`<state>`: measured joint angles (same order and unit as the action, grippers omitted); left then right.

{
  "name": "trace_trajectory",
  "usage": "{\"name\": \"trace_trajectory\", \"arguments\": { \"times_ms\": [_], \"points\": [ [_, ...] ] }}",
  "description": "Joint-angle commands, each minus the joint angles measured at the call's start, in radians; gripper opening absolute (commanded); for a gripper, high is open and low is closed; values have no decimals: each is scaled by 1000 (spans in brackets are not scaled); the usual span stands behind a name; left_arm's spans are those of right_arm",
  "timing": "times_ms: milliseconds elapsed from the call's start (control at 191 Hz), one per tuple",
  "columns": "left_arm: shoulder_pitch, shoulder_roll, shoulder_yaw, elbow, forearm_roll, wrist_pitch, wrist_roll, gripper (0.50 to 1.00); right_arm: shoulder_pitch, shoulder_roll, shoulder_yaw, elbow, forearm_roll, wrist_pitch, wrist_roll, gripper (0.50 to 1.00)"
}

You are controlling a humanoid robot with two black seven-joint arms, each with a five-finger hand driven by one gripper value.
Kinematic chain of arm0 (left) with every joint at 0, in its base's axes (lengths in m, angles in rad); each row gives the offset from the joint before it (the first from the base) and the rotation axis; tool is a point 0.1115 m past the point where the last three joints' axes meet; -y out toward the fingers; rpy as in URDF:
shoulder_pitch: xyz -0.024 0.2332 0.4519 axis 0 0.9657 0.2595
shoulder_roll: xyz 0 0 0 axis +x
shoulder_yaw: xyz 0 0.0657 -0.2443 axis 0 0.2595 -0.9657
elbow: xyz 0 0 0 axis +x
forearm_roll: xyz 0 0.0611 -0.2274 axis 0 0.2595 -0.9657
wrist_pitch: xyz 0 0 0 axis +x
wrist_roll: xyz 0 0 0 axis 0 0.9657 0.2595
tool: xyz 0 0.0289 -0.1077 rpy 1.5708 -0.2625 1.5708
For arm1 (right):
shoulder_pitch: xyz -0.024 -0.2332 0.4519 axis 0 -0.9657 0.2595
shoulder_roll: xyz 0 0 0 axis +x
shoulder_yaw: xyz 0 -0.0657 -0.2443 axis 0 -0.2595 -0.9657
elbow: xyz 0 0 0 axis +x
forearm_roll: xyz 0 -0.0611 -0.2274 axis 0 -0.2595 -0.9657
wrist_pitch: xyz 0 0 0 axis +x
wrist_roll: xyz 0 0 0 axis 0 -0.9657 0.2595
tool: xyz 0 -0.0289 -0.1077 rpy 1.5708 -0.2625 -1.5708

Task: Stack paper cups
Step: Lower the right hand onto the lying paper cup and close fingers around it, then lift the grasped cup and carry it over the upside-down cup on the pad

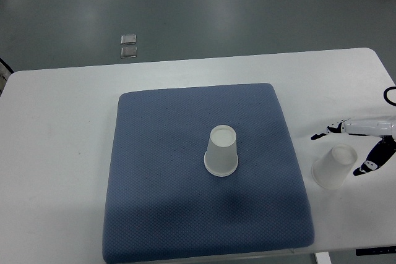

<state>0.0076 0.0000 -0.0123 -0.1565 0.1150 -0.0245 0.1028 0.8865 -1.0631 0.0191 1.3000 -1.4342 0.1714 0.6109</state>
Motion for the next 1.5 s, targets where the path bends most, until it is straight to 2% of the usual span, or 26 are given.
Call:
{"name": "trace_trajectory", "arguments": {
  "times_ms": [0, 204, 534, 612, 691, 780, 973, 1109, 1355, 1496],
  "points": [
    [0, 0, 0, 0, 0, 0, 0, 1000, -8, 23, -13, -21, -8, -16, 0, 924],
    [0, 0, 0, 0, 0, 0, 0, 1000, -29, 60, -13, -47, -8, -56, -53, 924],
    [0, 0, 0, 0, 0, 0, 0, 1000, -60, 98, -13, -97, -15, -99, -76, 911],
    [0, 0, 0, 0, 0, 0, 0, 1000, -63, 100, -14, -99, -22, -104, -76, 887],
    [0, 0, 0, 0, 0, 0, 0, 1000, -69, 100, -14, -99, -23, -104, -76, 811],
    [0, 0, 0, 0, 0, 0, 0, 1000, -70, 100, -14, -99, -23, -102, -76, 764],
    [0, 0, 0, 0, 0, 0, 0, 1000, -72, 100, -14, -99, -23, -102, -72, 723],
    [0, 0, 0, 0, 0, 0, 0, 1000, -70, 100, -14, -99, -23, -102, -68, 664],
    [0, 0, 0, 0, 0, 0, 0, 1000, -54, 94, 4, -99, -12, -101, -60, 662],
    [0, 0, 0, 0, 0, 0, 0, 1000, 42, 84, 13, -97, 6, -69, -46, 674]
  ]
}}
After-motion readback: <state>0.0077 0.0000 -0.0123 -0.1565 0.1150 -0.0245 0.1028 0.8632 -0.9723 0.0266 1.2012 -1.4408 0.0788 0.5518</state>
